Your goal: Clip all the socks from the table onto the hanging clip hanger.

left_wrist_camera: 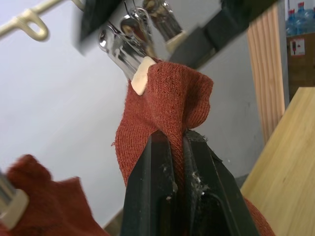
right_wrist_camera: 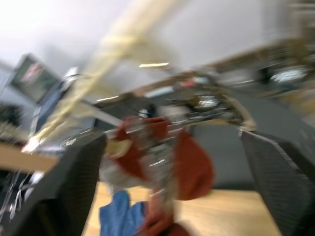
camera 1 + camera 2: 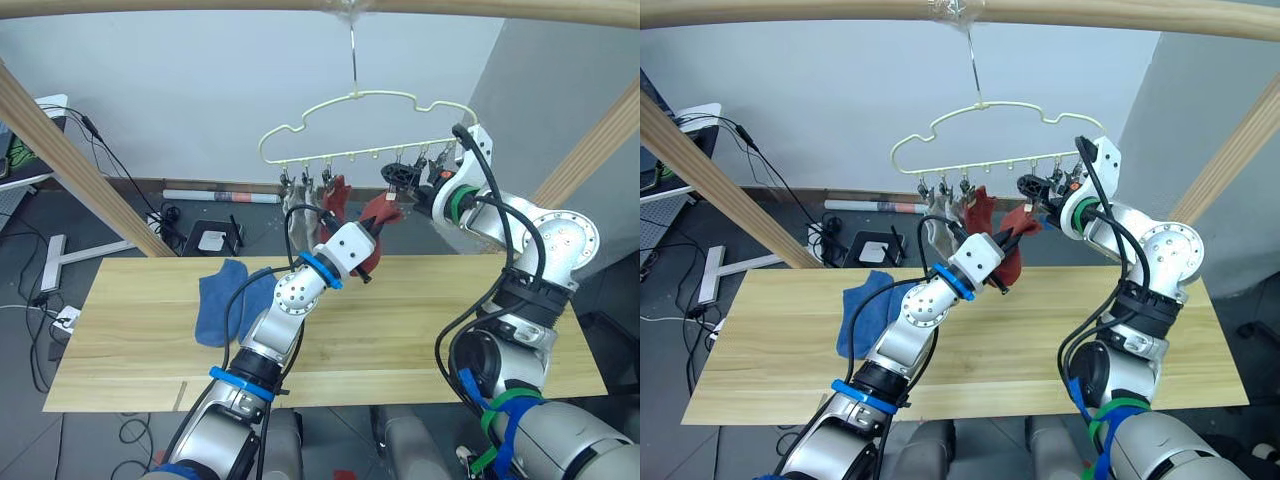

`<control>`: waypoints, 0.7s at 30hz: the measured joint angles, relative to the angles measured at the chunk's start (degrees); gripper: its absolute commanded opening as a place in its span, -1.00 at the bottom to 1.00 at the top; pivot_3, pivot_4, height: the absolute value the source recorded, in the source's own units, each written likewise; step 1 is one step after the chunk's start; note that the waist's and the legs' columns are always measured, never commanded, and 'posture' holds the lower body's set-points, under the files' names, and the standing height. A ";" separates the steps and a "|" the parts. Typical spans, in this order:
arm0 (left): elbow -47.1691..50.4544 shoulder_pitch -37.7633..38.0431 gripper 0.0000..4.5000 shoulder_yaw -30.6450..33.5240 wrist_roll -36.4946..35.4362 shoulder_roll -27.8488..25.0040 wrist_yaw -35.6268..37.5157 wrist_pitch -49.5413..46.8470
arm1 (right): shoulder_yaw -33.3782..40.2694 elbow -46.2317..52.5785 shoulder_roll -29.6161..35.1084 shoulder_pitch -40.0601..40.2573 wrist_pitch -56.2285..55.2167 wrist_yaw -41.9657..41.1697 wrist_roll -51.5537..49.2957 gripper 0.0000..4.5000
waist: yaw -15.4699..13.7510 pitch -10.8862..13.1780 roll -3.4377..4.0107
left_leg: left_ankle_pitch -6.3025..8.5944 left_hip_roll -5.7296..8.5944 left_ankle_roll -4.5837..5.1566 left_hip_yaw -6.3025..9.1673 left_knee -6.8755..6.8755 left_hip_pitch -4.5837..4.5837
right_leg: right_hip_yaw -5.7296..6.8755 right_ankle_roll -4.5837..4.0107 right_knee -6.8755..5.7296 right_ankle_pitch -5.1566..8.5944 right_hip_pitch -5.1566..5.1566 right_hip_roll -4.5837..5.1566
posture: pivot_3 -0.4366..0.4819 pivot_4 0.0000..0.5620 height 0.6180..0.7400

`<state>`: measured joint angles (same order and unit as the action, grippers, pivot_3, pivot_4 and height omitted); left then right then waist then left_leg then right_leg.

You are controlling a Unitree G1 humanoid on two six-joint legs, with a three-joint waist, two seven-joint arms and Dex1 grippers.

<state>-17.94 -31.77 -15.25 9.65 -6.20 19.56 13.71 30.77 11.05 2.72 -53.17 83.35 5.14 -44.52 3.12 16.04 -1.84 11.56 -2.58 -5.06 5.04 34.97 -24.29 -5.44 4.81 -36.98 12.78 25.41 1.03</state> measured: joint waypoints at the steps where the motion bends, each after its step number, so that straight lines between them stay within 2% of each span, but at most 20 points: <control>1: -0.32 -0.10 -1.00 -0.02 -0.06 0.13 0.01 -0.32 | -1.38 1.92 1.14 1.09 0.26 -1.45 -0.94 0.99 | 0.06 0.01 0.01 | 0.00 0.00 0.00 0.00 0.00 0.00 | 0.00 0.02 0.00 0.01 0.00 0.00 | -0.13 -0.04 1.00; 3: -1.35 -0.20 -1.00 0.16 -0.71 0.22 0.01 -1.25 | -5.90 8.60 4.97 5.93 0.65 -5.67 -2.96 0.99 | 0.25 0.01 0.01 | 0.00 0.00 0.00 0.01 0.01 0.01 | 0.00 0.09 -0.01 0.06 -0.01 0.00 | -0.15 -0.02 1.00; 5: -1.96 -0.42 -0.72 0.75 -1.97 0.54 0.71 -2.18 | -8.05 11.99 6.61 9.17 -0.49 -6.85 -3.04 1.00 | 0.32 0.01 0.01 | 0.00 0.00 0.00 0.01 0.01 0.02 | -0.01 0.11 -0.02 0.06 0.00 0.00 | -0.16 -0.02 1.00; 7: -1.98 -0.46 -0.55 2.27 -4.60 1.07 2.28 -3.89 | -11.54 17.16 8.86 14.12 -3.30 -8.45 -2.21 1.00 | 0.34 0.01 0.01 | 0.00 0.00 0.00 0.02 0.01 0.02 | 0.02 0.11 0.00 0.07 -0.01 0.00 | -0.16 -0.01 1.00; 8: -1.94 -0.54 -0.38 3.33 -6.30 1.12 3.31 -5.41 | -14.30 20.22 10.42 17.56 -6.39 -9.21 -0.88 1.00 | 0.48 0.02 0.02 | 0.00 0.01 0.00 -0.02 0.01 0.01 | -0.04 0.13 0.01 0.07 0.00 0.00 | -0.16 -0.01 1.00; 13: -1.50 -0.49 0.30 5.04 -8.33 -0.39 4.95 -8.42 | -24.74 24.23 14.10 24.67 -19.93 -11.63 8.01 1.00 | 1.32 0.03 0.02 | -0.01 0.00 -0.01 -0.01 0.01 0.10 | -0.05 0.17 -0.01 0.07 0.00 -0.03 | -0.13 0.01 1.00; 16: 3.23 1.73 0.30 5.92 -10.25 -3.90 8.18 -12.21 | -30.91 22.80 13.26 28.14 -30.84 -10.85 16.44 1.00 | 2.06 0.06 0.05 | -0.01 -0.04 -0.01 -0.07 -0.02 0.17 | -0.11 0.16 -0.03 0.07 0.00 -0.05 | -0.13 0.01 1.00; 19: 9.47 5.09 0.32 8.05 -12.86 -9.00 11.64 -16.35 | -32.97 19.99 10.50 29.64 -38.89 -8.75 22.18 0.75 | 2.10 0.14 0.11 | -0.01 -0.11 -0.02 -0.07 -0.06 0.23 | -0.11 0.15 -0.08 0.07 0.00 -0.11 | -0.12 0.02 1.00; 21: 14.04 6.42 0.32 10.31 -15.46 -11.33 13.17 -19.73 | -33.50 18.17 9.17 29.88 -43.10 -7.58 25.56 0.45 | 1.83 0.18 0.14 | -0.01 -0.11 -0.02 -0.08 -0.04 0.22 | -0.12 0.15 -0.06 0.07 -0.01 -0.10 | -0.10 0.02 1.00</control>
<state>-3.91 -25.36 -4.93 -5.81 -17.52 32.73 -6.02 -2.72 29.22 11.89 -23.29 40.25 -2.44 -18.96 4.95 16.22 -1.71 11.55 -2.69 -5.08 4.96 34.93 -24.08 -5.57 4.96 -37.04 12.85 25.40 0.93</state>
